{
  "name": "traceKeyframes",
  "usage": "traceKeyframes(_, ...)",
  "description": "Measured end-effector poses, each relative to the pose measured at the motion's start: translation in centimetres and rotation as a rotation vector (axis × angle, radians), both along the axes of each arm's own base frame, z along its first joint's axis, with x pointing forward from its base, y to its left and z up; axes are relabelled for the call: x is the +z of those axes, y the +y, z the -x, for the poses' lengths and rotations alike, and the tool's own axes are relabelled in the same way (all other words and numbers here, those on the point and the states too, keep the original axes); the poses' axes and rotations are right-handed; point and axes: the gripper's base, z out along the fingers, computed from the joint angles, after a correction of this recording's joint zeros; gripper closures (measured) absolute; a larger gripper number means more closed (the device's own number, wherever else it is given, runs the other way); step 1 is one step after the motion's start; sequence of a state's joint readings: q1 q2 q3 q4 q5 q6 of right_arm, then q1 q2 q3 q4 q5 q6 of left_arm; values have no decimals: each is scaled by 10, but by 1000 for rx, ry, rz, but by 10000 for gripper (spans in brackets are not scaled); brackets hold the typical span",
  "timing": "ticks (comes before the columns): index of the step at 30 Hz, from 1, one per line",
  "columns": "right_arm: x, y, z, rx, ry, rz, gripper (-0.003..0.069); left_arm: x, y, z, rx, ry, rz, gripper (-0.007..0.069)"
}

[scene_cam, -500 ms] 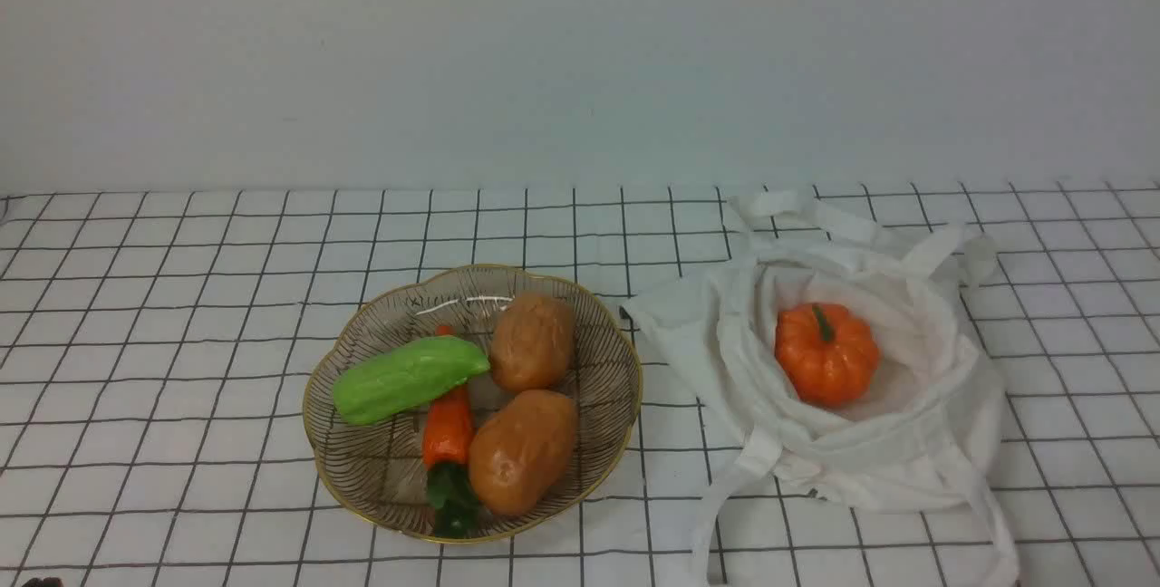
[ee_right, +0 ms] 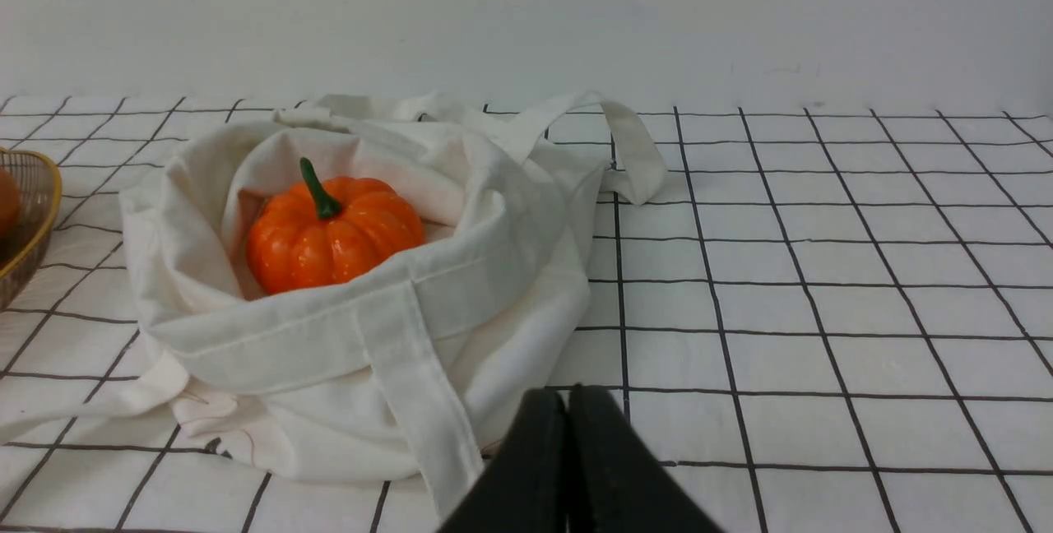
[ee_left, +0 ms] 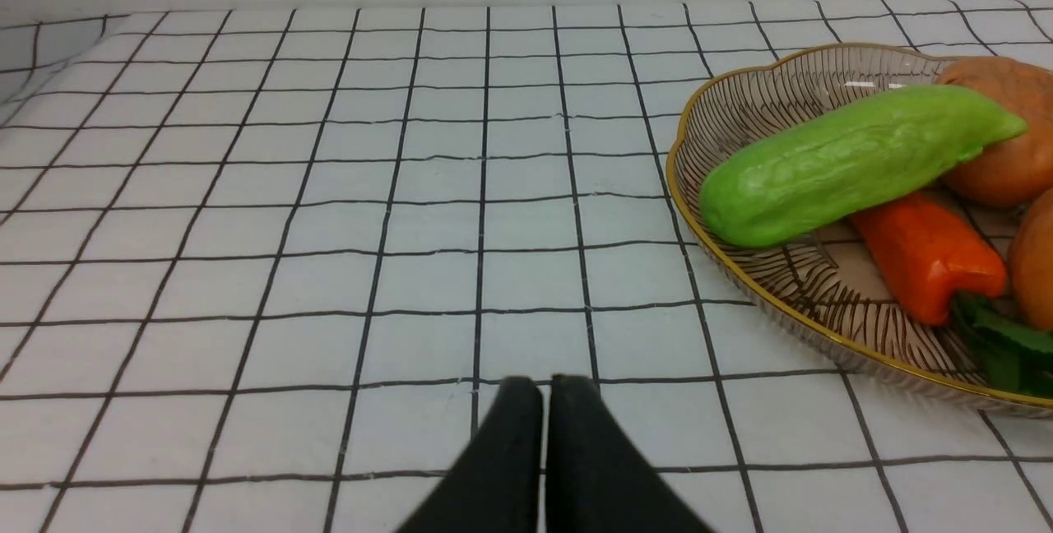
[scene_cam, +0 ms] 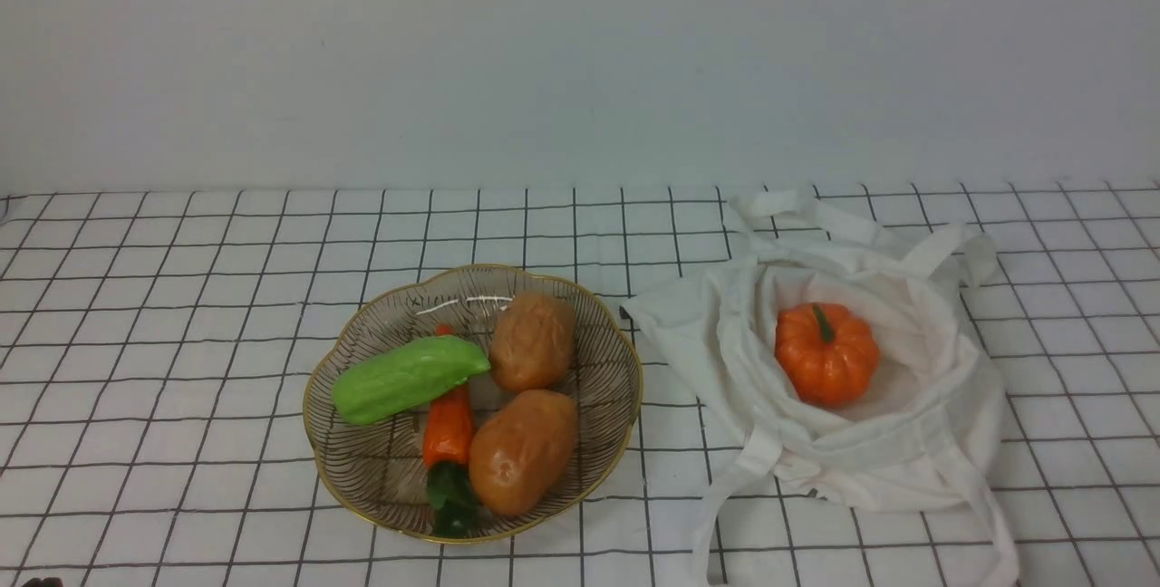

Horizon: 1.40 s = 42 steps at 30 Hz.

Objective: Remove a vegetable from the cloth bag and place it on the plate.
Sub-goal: Use the right arm to grab a pumpkin from the bag

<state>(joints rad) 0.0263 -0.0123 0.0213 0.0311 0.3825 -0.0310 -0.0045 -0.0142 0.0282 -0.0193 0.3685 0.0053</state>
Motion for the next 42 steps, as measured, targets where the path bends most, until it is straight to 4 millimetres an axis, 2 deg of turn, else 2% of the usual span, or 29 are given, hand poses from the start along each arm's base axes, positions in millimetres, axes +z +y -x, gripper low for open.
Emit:
traceKeyframes(33,0,0,0,0,-1,-11,673,0,0,0,0,0,0,632)
traceKeyframes(35,1,1,0,-3,-5,-75,673,0,0,0,0,0,0,632)
traceKeyframes(36,1,3,0,-9,-7,-181,673,0,0,0,0,0,0,632)
traceKeyframes(39,3,9,-1,-29,2,-697,673,0,0,0,0,0,0,632)
traceKeyframes(40,3,10,0,-30,3,-723,673,0,0,0,0,0,0,632)
traceKeyframes(42,5,12,0,-32,17,-927,673,0,0,0,0,0,0,632)
